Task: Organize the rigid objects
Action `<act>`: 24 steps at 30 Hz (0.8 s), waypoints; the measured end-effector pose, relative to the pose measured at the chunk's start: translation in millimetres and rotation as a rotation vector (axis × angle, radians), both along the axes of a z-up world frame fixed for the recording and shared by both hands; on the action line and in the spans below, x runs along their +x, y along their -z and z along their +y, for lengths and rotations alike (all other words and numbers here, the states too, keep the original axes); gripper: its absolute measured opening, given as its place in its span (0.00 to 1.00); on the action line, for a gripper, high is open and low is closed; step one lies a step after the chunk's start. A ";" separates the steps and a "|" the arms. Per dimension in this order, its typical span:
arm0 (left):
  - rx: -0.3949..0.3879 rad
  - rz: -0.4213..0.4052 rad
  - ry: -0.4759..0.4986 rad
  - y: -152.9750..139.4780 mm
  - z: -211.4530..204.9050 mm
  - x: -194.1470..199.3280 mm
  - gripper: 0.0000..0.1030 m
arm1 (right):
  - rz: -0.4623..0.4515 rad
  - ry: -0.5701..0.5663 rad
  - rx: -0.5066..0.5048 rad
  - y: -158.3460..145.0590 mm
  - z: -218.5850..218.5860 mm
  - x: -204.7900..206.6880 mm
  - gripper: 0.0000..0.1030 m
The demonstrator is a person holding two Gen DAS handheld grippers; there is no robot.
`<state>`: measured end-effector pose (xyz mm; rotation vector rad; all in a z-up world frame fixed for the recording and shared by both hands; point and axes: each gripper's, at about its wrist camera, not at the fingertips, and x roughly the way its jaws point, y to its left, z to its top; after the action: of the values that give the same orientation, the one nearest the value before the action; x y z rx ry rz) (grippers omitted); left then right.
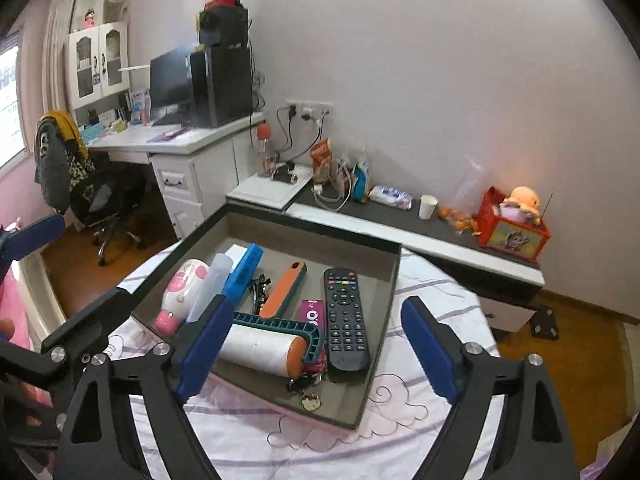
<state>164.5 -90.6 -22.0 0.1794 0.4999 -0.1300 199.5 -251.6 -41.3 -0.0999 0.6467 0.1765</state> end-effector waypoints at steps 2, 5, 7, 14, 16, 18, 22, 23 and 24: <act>-0.010 -0.008 0.003 -5.6 2.3 -10.3 1.00 | -0.019 0.023 -0.003 -6.6 -5.5 -8.1 1.00; -0.003 -0.018 0.000 -10.2 2.5 -19.4 1.00 | -0.034 0.023 0.006 -14.3 -8.3 -19.7 1.00; 0.000 -0.015 0.002 -11.7 2.3 -22.8 1.00 | -0.048 0.033 -0.022 -17.7 -9.3 -26.2 1.00; 0.011 0.014 0.011 -3.8 -3.1 -17.5 1.00 | -0.040 0.047 -0.004 -13.0 -17.3 -29.3 1.00; 0.015 0.024 0.015 -0.3 -5.2 -12.5 1.00 | -0.033 0.053 -0.011 -8.3 -18.7 -23.5 1.00; 0.021 0.034 0.017 3.4 -6.5 -4.9 1.00 | -0.027 0.057 -0.009 -5.2 -21.0 -18.7 1.00; 0.043 0.070 0.017 14.5 -11.2 16.0 1.00 | -0.009 0.060 -0.014 4.2 -25.3 -3.6 1.00; 0.046 0.077 0.018 17.3 -12.6 21.4 1.00 | -0.007 0.061 -0.015 7.2 -26.7 0.6 1.00; 0.045 0.088 0.021 20.8 -14.1 28.1 1.00 | 0.000 0.063 -0.018 10.4 -28.0 5.0 1.00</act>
<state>192.6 -104.6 -42.8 0.2236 0.5886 -0.1475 204.6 -279.6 -51.7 -0.0963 0.6504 0.1100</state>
